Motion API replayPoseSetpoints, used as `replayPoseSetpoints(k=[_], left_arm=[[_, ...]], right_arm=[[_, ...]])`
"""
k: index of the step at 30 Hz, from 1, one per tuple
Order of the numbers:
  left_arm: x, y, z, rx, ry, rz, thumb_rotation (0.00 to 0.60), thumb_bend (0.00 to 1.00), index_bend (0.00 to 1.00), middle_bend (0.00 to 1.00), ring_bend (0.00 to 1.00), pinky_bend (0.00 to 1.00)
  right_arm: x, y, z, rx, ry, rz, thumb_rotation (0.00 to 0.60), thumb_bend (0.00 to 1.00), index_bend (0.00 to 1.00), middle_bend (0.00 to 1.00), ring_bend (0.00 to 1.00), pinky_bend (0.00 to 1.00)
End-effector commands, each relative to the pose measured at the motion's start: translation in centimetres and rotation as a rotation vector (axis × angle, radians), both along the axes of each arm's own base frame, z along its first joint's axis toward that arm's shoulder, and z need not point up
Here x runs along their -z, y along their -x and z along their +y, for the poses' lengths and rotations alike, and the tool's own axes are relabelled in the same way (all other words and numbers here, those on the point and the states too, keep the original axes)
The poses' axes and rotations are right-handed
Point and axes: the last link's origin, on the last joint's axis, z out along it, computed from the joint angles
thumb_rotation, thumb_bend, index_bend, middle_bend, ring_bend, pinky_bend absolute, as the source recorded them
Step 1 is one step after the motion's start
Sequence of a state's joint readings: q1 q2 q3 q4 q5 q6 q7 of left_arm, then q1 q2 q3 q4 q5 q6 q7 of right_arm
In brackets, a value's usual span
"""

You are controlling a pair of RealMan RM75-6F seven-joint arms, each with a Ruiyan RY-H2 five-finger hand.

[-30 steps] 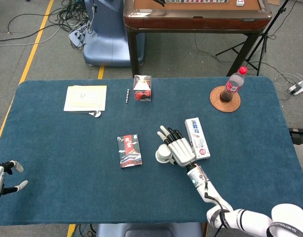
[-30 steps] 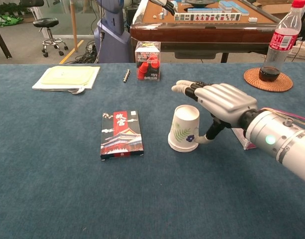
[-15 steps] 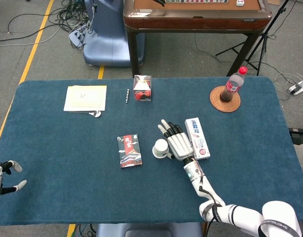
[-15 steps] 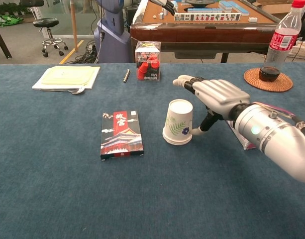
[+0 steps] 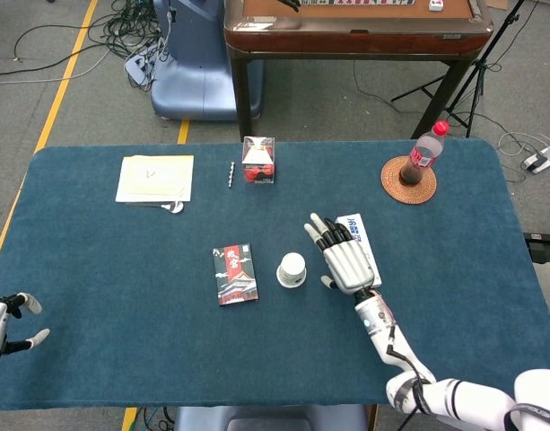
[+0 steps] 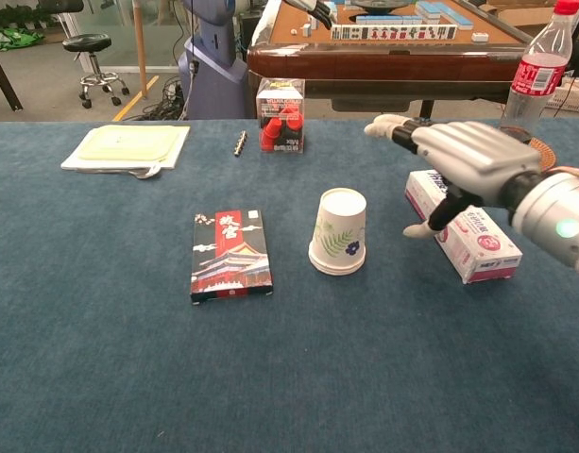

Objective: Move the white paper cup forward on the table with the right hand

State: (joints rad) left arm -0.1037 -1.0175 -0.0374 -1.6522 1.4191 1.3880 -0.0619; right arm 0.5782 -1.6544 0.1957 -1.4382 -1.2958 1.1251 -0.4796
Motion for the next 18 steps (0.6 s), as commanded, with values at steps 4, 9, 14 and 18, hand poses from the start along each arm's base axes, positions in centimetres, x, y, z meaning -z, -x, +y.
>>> replayPoseSetpoints(k=[4, 9, 14, 18], left_arm=[[0.1, -0.2, -0.1, 0.005, 0.002, 0.009, 0.6, 0.16, 0.54, 0.5, 0.52, 0.61], [0.2, -0.5, -0.2, 0.014, 0.009, 0.021, 0.6, 0.16, 0.54, 0.5, 0.52, 0.61], [0.4, -0.8, -0.6, 0.002, 0.03, 0.033, 0.6, 0.16, 0.52, 0.48, 0.5, 0.61], [0.2, -1.3, -0.7, -0.001, 0.044, 0.059, 0.6, 0.16, 0.45, 0.37, 0.44, 0.61]], right_arm=[[-6.1, 4.3, 3.6, 0.076, 0.044, 0.159, 0.6, 0.0, 0.0, 0.03, 0.0, 0.15], [-9.8, 7.4, 6.4, 0.144, 0.082, 0.197, 0.6, 0.0, 0.0, 0.07, 0.0, 0.15], [-12.5, 10.5, 9.6, 0.22, 0.117, 0.214, 0.6, 0.0, 0.0, 0.08, 0.0, 0.15], [-14.1, 12.3, 11.8, 0.273, 0.149, 0.197, 0.6, 0.0, 0.01, 0.09, 0.0, 0.15]])
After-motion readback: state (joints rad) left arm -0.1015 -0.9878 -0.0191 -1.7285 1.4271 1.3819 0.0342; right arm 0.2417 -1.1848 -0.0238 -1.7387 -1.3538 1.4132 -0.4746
